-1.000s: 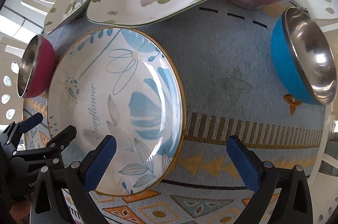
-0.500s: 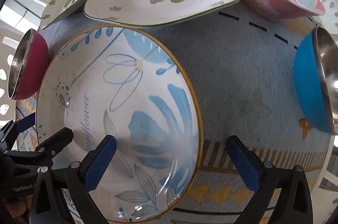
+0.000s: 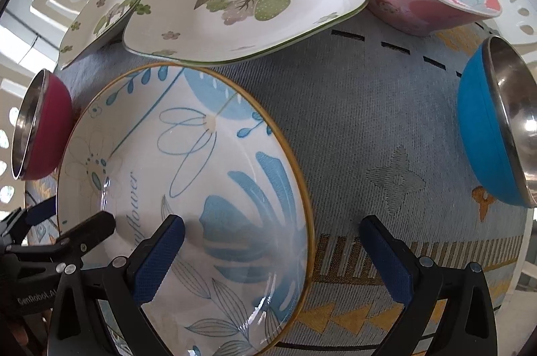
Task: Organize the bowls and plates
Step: 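Move both tools to the Sunflower plate rim and close on it, then lift the Sunflower plate with both tools and carry it across the rug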
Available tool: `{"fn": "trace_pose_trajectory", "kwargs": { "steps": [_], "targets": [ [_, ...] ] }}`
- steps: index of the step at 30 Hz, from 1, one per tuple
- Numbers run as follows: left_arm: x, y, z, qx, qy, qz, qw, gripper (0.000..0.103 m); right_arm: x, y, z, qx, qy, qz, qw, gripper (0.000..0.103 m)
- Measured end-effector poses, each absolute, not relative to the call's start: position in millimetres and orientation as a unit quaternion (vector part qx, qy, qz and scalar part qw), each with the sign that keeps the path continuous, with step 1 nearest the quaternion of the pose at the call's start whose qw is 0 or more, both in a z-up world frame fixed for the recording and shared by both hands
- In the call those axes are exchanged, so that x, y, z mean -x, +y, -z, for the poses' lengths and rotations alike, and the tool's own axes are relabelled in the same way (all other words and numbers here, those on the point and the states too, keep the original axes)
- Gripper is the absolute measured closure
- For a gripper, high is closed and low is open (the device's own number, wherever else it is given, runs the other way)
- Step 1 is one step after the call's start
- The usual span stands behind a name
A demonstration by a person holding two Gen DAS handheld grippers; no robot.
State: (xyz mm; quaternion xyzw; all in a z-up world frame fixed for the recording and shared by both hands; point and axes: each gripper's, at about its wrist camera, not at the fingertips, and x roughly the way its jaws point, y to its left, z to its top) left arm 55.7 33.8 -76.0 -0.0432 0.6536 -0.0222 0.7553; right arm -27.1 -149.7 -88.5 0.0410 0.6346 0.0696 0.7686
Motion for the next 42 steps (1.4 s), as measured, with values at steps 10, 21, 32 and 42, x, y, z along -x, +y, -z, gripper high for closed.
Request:
{"fn": "trace_pose_trajectory", "kwargs": {
  "steps": [10, 21, 32, 42],
  "targets": [
    [-28.9, 22.3, 70.6, 0.031, 0.638, 0.037, 0.769, 0.001, 26.4, -148.6, 86.5, -0.033, 0.64, -0.082, 0.763, 0.001],
    [-14.8, 17.3, 45.9, 0.028, 0.619, 0.084, 0.78, 0.068, 27.4, -149.7, 70.5, -0.036, 0.632, -0.12, 0.764, 0.05],
    [19.3, 8.2, 37.2, -0.01, 0.625, 0.106, 0.773, 0.068, 66.5, -164.1, 71.8, -0.026, 0.654, -0.151, 0.741, 0.063],
    [85.1, 11.0, 34.0, -0.028, 0.633, 0.119, 0.764, 0.068, 123.8, -169.2, 72.9, -0.033, 0.662, -0.143, 0.735, 0.063]
  ]
}}
